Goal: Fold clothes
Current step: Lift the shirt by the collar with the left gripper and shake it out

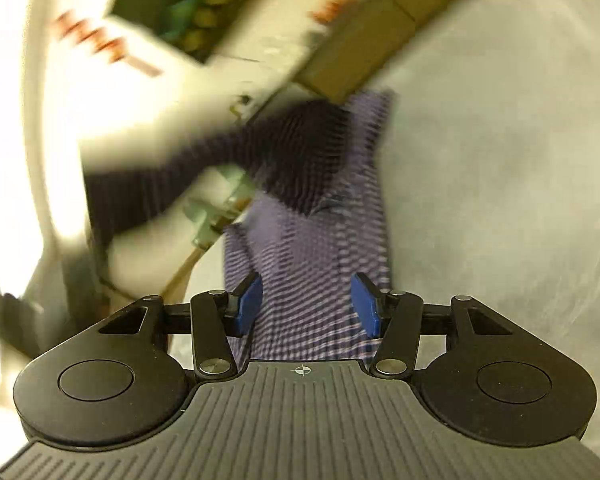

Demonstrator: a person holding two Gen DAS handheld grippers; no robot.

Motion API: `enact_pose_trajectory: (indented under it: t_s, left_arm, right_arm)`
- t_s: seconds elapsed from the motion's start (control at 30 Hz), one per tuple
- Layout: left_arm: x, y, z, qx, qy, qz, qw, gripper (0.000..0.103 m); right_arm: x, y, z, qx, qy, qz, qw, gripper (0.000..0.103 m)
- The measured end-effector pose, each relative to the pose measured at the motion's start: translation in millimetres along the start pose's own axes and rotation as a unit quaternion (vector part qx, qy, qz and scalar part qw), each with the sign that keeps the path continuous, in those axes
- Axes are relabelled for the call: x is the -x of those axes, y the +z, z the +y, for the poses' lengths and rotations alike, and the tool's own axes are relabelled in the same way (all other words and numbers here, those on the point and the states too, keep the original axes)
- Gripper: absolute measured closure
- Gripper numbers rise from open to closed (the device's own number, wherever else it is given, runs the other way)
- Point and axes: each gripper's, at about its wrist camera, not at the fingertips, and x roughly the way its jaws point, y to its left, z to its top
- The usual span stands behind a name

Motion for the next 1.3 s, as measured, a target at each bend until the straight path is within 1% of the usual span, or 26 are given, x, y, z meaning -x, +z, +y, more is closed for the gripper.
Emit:
enact_pose_trajectory:
  t_s: [0.03, 0.1, 0.17, 0.2, 0.23, 0.3, 0.37, 0.43, 0.47, 0.5, 0.53, 0.57, 0.67, 0.73, 0.77, 0.8, 0.87, 0.9, 0.97, 1.0, 1.07, 1.1, 1.17, 1.23, 1.27, 1.3]
  left_arm:
    - [-1, -14, -16, -0.005, -0.010, 0.016, 0.9998, 0.098]
    - [-2, -41, -46, -0.016, -0.030, 0.046, 0.9984, 0.098]
    - [5, -44, -57, -0.036, -0.023, 0.037, 0.9984, 0.098]
    - [10, -42, -61, -0.047, -0.020, 0.029, 0.9983, 0.098]
    - [15, -37, -57, -0.038, -0.013, 0.017, 0.9990, 0.098]
    - [26, -28, -49, -0.022, 0.000, -0.007, 0.9997, 0.098]
    - [36, -18, -41, -0.006, 0.013, -0.029, 0.9995, 0.098]
    - [31, -23, -46, -0.011, -0.020, -0.008, 0.9997, 0.098]
    - [26, -30, -57, -0.037, -0.030, 0.006, 0.9989, 0.098]
    - [24, -37, -68, -0.060, -0.034, 0.014, 0.9975, 0.098]
    - [23, -41, -76, -0.069, -0.039, 0.020, 0.9967, 0.098]
    - [25, -44, -79, -0.063, -0.036, 0.019, 0.9971, 0.098]
    - [34, -45, -74, -0.032, -0.001, -0.001, 0.9995, 0.097]
    - [41, -42, -56, 0.013, 0.047, -0.018, 0.9987, 0.097]
    - [44, -46, -46, 0.052, 0.063, -0.018, 0.9965, 0.097]
    - [47, -49, -35, 0.091, 0.078, -0.017, 0.9926, 0.097]
    - [53, -57, -13, 0.169, 0.109, -0.016, 0.9794, 0.097]
    - [56, -60, -2, 0.207, 0.124, -0.016, 0.9702, 0.097]
    - [63, -68, 20, 0.283, 0.154, -0.015, 0.9466, 0.097]
    - [66, -71, 31, 0.320, 0.168, -0.014, 0.9322, 0.097]
    - [72, -79, 53, 0.393, 0.196, -0.013, 0.8985, 0.097]
    - [75, -83, 64, 0.428, 0.209, -0.012, 0.8792, 0.097]
    - [81, -90, 85, 0.494, 0.234, -0.011, 0.8372, 0.097]
    - [81, -81, 79, 0.479, 0.242, -0.024, 0.8436, 0.096]
    - [81, -77, 76, 0.471, 0.246, -0.030, 0.8465, 0.096]
    - [87, -78, 74, 0.463, 0.256, -0.039, 0.8478, 0.096]
  right_arm:
    - [-11, 3, -6, -0.022, -0.003, 0.005, 1.000, 0.049]
    - [-30, 8, -5, -0.022, -0.014, 0.017, 1.000, 0.049]
    - [-46, 14, 1, -0.003, -0.024, 0.022, 0.999, 0.049]
    - [-48, 16, 2, 0.005, -0.028, 0.024, 0.999, 0.049]
    - [-58, 20, 4, 0.008, -0.026, 0.025, 0.999, 0.048]
    - [-64, 25, 10, 0.027, -0.018, 0.029, 0.999, 0.048]
    - [-69, 30, 16, 0.055, -0.019, 0.030, 0.998, 0.044]
    - [-72, 32, 15, 0.062, -0.023, 0.032, 0.997, 0.042]
    - [-74, 33, 14, 0.065, -0.025, 0.033, 0.997, 0.042]
    - [-77, 37, 13, 0.067, -0.028, 0.031, 0.997, 0.042]
    - [-80, 42, 12, 0.068, -0.032, 0.029, 0.997, 0.042]
    - [-83, 46, 11, 0.069, -0.036, 0.027, 0.997, 0.042]
    - [-90, 64, 5, 0.060, -0.048, 0.003, 0.997, 0.042]
    - [-97, 82, -2, 0.044, -0.052, -0.015, 0.998, 0.042]
    - [-104, 91, -5, 0.038, -0.058, -0.022, 0.997, 0.041]
    - [-109, 98, -8, 0.034, -0.063, -0.026, 0.997, 0.041]
    - [-118, 106, -14, 0.028, -0.072, -0.031, 0.997, 0.041]
    - [-122, 108, -16, 0.028, -0.074, -0.029, 0.996, 0.041]
    - [-135, 108, -16, 0.034, -0.081, -0.019, 0.996, 0.041]
    - [-139, 106, -16, 0.040, -0.084, -0.015, 0.995, 0.041]
    - [-146, 105, -13, 0.058, -0.092, -0.011, 0.994, 0.041]
    - [-149, 106, -11, 0.068, -0.097, -0.011, 0.993, 0.041]
    - [-152, 110, -3, 0.091, -0.105, -0.020, 0.990, 0.041]
    - [-157, 113, 6, 0.113, -0.116, -0.026, 0.986, 0.041]
    - [-161, 115, 11, 0.125, -0.121, -0.027, 0.984, 0.043]
    - [-164, 116, 16, 0.137, -0.126, -0.029, 0.982, 0.044]
